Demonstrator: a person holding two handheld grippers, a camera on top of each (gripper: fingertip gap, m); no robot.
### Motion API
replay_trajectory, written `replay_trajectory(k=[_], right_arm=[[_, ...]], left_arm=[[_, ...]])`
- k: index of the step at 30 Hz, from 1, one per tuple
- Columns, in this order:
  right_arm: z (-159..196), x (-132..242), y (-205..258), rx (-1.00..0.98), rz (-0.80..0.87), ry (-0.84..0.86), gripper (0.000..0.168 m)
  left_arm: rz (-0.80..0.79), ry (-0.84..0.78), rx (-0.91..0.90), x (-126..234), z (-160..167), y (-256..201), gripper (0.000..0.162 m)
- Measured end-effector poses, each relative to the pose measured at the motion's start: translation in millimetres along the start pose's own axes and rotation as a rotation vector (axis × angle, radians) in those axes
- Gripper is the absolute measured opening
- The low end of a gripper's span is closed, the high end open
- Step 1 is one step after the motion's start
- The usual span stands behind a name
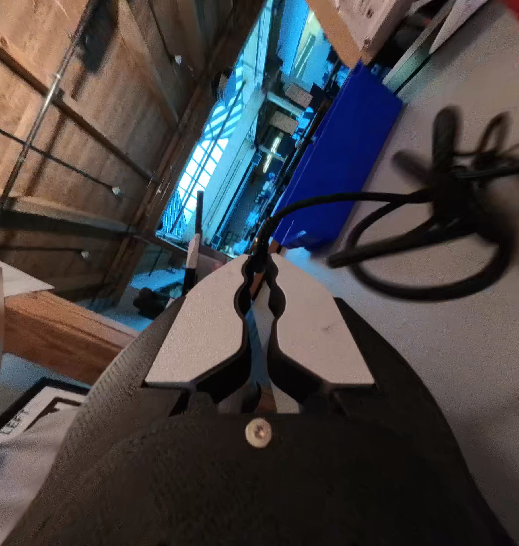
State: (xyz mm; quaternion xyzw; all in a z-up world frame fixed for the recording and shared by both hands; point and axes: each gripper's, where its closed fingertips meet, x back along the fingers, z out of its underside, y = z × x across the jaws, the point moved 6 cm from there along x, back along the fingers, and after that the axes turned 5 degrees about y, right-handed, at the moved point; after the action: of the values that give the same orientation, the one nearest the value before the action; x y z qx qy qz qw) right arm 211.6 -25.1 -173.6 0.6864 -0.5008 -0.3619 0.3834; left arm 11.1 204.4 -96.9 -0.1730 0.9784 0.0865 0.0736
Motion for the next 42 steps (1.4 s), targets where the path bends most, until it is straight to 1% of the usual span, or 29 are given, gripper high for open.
replay_trajectory(k=[2, 3, 5, 8, 9, 12, 15, 18, 19, 23, 26, 27, 28, 29, 31, 32, 33, 34, 35, 36, 39, 42], right_arm=[[6.4, -4.5, 22.5, 0.076, -0.034, 0.116, 0.008], [4.9, -5.8, 35.9, 0.136, -0.024, 0.168, 0.008], [-8.7, -3.0, 64.6, 0.286, 0.018, 0.215, 0.008], [-45.2, 12.8, 93.2, 0.438, 0.121, 0.207, 0.009], [-59.5, 19.5, 98.6, 0.463, 0.151, 0.175, 0.009], [-93.9, 35.3, 108.1, 0.479, 0.151, 0.14, 0.009], [-123.9, 48.0, 90.4, 0.472, 0.231, 0.142, 0.008], [-145.3, 57.7, 50.9, 0.388, 0.33, 0.158, 0.009], [-148.7, 59.2, 37.7, 0.322, 0.327, 0.179, 0.009], [-154.6, 62.7, -1.2, 0.177, 0.28, 0.253, 0.009], [-169.2, 66.3, -8.4, 0.111, 0.208, 0.135, 0.008], [-172.6, 68.2, -9.2, 0.092, 0.192, 0.123, 0.008], [-175.7, 71.3, -12.9, 0.079, 0.216, 0.127, 0.008], [-179.5, 76.5, -19.8, 0.087, 0.286, 0.139, 0.008], [-188.0, 92.5, -35.7, 0.118, 0.482, 0.136, 0.008], [-189.9, 98.3, -40.5, 0.148, 0.557, 0.151, 0.008], [-191.6, 99.6, -39.2, 0.231, 0.594, 0.153, 0.008], [-190.6, 97.6, -34.2, 0.317, 0.595, 0.156, 0.008], [-188.9, 94.5, -29.0, 0.356, 0.586, 0.157, 0.008], [-188.7, 89.1, -21.6, 0.373, 0.535, 0.137, 0.009], [-191.7, 72.3, 8.2, 0.329, 0.29, 0.03, 0.009], [-197.3, 66.2, 20.6, 0.227, 0.141, -0.083, 0.008]], left_arm=[[0.033, -0.028, -0.007, 5.2, -12.0, -2.7, 0.025], [0.067, -0.038, -0.011, 6.3, -16.1, -9.4, 0.025], [0.127, -0.026, -0.058, 4.0, -17.8, -24.9, 0.025], [0.195, -0.007, -0.101, -0.5, -11.6, -42.0, 0.025], [0.212, -0.005, -0.08, -1.6, -10.2, -45.1, 0.025], [0.239, 0.0, -0.029, -4.1, -6.4, -49.3, 0.025], [0.248, -0.003, -0.016, -4.5, -4.9, -50.3, 0.025], [0.251, -0.005, 0.0, -4.2, -5.5, -49.4, 0.025], [0.253, -0.004, -0.002, -4.2, -5.5, -49.2, 0.025], [0.259, -0.006, 0.005, -3.9, -5.1, -47.5, 0.025], [0.267, 0.002, 0.003, -4.8, -3.2, -47.4, 0.025], [0.266, 0.002, 0.006, -5.1, -2.3, -47.6, 0.025], [0.264, 0.0, 0.011, -5.3, -1.5, -47.6, 0.025], [0.268, 0.0, 0.02, -5.7, -0.7, -48.1, 0.025], [0.272, 0.005, 0.029, -6.5, 0.7, -49.0, 0.025], [0.27, 0.004, 0.026, -6.5, 1.0, -49.4, 0.025], [0.272, 0.005, 0.024, -6.5, 0.9, -49.9, 0.025], [0.274, 0.005, 0.023, -6.7, 0.6, -50.2, 0.025], [0.271, 0.003, 0.022, -6.6, 0.2, -50.3, 0.025], [0.271, 0.001, 0.021, -6.7, 0.3, -50.4, 0.025], [0.274, 0.004, 0.026, -7.3, 1.9, -51.7, 0.025], [0.28, 0.005, 0.022, -7.5, 2.0, -54.0, 0.025]])
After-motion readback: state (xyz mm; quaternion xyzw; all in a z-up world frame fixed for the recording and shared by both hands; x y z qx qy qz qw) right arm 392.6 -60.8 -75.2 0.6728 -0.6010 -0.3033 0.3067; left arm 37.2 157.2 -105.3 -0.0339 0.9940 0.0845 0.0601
